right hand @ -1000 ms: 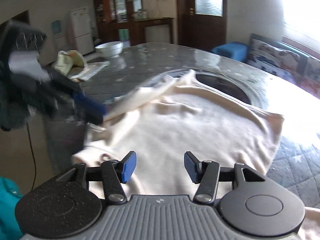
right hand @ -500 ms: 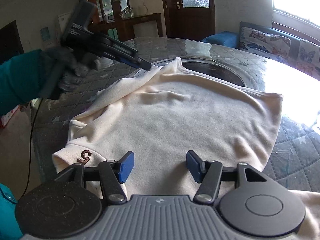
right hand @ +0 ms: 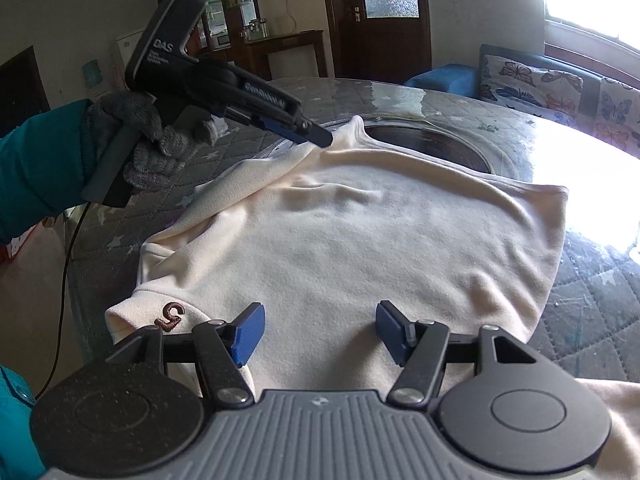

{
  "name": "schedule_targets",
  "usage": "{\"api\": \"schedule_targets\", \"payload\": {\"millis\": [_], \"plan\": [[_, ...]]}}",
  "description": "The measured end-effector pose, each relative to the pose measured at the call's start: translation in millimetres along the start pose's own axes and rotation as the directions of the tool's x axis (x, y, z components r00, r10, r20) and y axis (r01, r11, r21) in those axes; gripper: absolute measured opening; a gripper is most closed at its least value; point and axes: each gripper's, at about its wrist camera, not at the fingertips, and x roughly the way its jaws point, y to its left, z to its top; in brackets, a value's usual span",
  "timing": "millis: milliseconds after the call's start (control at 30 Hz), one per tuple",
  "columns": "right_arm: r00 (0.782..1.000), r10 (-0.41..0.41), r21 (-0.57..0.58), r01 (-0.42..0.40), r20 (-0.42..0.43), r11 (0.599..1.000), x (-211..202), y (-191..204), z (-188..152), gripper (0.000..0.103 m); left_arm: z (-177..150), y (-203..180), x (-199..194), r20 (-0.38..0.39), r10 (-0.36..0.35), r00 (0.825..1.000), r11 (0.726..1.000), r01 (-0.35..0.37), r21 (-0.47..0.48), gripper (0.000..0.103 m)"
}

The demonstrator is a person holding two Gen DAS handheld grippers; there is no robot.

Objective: Fold clothes

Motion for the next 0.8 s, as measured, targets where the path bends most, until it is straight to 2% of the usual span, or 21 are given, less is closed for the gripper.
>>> {"api": "schedule_targets", "payload": {"millis": [67, 167, 267, 500, 633, 700, 767, 800], "plan": [[1.000, -0.001, -0.003, 0.001, 0.000, 1.000, 0, 0, 0, 0.063, -3, 3, 0, -0.007, 0.000, 1.000, 1.000, 0.000, -0.003, 0.020], [1.000, 0.000, -0.004, 0.000, 0.001, 1.000, 1, 0, 0, 0.064, -10, 13, -10, 0.006, -0.005, 1.000, 1.000, 0.005, -0.010, 0.011], [1.000, 0.001, -0.008, -0.001, 0.001, 1.000, 1, 1, 0, 0.065, -17, 26, -20, 0.012, 0.020, 1.000, 1.000, -0.020, -0.022, 0.005], [1.000, 0.003, -0.010, -0.003, 0.002, 1.000, 3, 1, 1, 0.069, -31, 51, -37, 0.009, 0.101, 0.995, 0.990, -0.100, -0.101, 0.003], [1.000, 0.003, -0.010, -0.003, 0.003, 1.000, 3, 2, 0, 0.069, -22, 45, -42, 0.040, 0.038, 0.999, 0.989, -0.031, -0.143, 0.007], [1.000, 0.003, -0.008, -0.003, 0.004, 1.000, 3, 2, 0, 0.069, -14, 37, -39, 0.048, -0.006, 0.999, 0.989, 0.013, -0.146, 0.018], [1.000, 0.003, -0.007, -0.003, 0.004, 1.000, 3, 2, 0, 0.069, -7, 25, -32, 0.045, -0.018, 0.999, 0.992, 0.024, -0.126, 0.038], [1.000, 0.003, -0.007, -0.003, 0.005, 1.000, 3, 2, 0, 0.069, -4, 20, -27, 0.040, -0.020, 0.999, 0.993, 0.024, -0.117, 0.040]]}}
